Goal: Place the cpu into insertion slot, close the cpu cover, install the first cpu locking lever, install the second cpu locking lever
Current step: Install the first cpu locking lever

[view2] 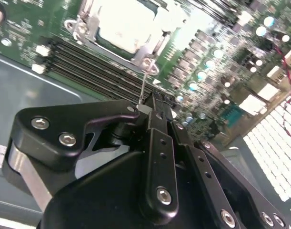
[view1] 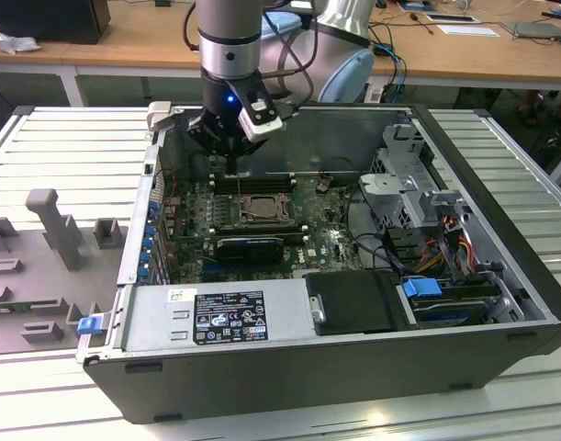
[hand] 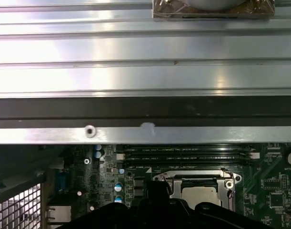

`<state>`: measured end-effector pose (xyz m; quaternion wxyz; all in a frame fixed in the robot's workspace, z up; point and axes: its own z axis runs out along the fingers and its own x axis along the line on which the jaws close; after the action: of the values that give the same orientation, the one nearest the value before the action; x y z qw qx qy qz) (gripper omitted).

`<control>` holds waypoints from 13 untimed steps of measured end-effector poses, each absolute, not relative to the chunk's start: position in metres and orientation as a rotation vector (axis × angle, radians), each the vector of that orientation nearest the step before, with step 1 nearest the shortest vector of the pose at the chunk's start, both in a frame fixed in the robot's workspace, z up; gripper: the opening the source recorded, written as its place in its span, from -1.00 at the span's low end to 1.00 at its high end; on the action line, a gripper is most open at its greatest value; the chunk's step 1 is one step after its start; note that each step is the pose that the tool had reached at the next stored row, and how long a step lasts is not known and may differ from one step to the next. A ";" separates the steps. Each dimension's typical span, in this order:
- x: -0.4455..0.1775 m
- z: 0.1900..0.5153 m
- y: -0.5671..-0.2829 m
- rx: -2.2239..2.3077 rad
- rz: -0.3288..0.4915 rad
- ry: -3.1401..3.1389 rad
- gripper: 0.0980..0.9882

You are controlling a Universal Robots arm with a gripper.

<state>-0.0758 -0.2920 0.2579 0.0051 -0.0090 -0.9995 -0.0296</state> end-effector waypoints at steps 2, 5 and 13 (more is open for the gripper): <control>-0.060 0.257 -0.292 -0.026 -0.093 -3.130 -0.98; -0.044 0.256 -0.292 -0.011 -0.111 -3.129 -0.98; -0.042 0.249 -0.292 0.065 -0.160 -3.125 -0.98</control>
<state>-0.0419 -0.2920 0.2491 0.0061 0.0208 -0.9985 -0.0510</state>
